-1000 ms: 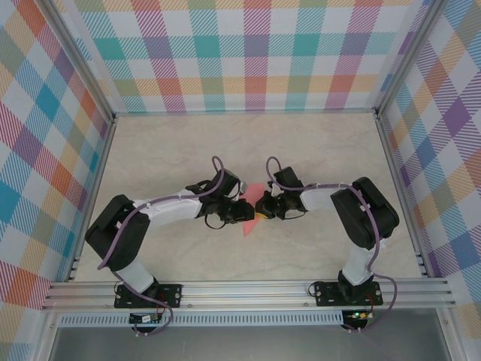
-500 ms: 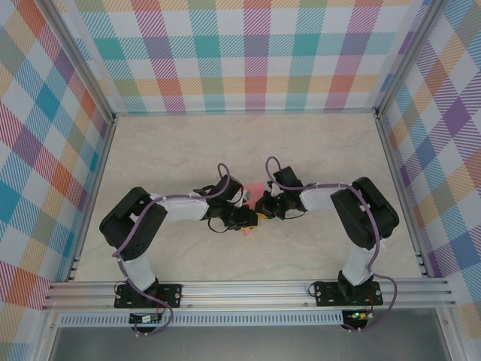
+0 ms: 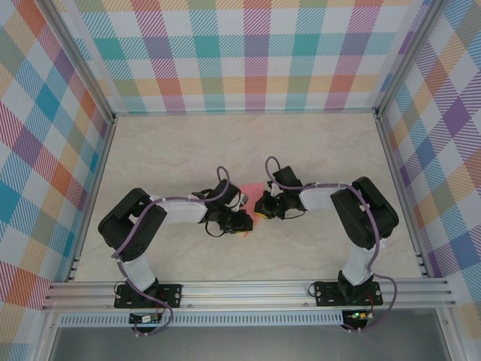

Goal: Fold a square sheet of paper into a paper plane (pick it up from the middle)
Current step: Third fold the triangle at the center of the table.

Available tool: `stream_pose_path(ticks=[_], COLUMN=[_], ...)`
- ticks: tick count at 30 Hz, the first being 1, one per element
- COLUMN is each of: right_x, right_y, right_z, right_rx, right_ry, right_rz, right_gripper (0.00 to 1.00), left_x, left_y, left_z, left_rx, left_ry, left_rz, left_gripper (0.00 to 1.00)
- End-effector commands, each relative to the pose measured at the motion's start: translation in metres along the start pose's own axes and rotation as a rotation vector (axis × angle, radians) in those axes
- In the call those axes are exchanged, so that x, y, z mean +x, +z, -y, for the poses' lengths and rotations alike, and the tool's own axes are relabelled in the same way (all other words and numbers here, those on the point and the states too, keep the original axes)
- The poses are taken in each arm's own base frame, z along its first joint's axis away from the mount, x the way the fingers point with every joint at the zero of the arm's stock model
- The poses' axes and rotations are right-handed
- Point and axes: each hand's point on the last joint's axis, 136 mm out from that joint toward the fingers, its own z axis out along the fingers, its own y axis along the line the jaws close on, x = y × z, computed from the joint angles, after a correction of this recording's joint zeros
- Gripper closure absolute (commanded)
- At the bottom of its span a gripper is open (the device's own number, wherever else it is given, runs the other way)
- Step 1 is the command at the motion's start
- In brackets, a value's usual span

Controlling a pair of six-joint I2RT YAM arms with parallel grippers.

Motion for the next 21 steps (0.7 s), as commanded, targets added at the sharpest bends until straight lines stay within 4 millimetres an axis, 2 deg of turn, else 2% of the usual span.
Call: stream_pose_path(ticks=[1,6,14,17,21], right_x=[0.013,0.014,0.013,0.013,0.015], right_y=[0.01,0.008,0.008,0.008,0.01], right_z=[0.047,0.046,0.044,0.045,0.046], right_rx=[0.172,0.17,0.164,0.165,0.168], right_ry=[0.062,0.062,0.071,0.073,0.077], right_rz=[-0.028,-0.026,-0.024,-0.025,-0.03], right_gripper=[0.92,0.91,0.91,0.92,0.91], left_x=[0.04,0.04,-0.001,-0.011,-0.014], left_y=[-0.005,-0.019,-0.052,-0.05,-0.033], left_z=[-0.039,-0.029,0.032,0.051,0.056], left_rx=[-0.143,-0.111,0.056,0.14,0.183], left_ry=[-0.043,-0.033,-0.02,-0.027,-0.043], left_rz=[-0.098,-0.056,0.125,0.131,0.085], left_gripper=[0.79,0.79,0.77,0.76,0.76])
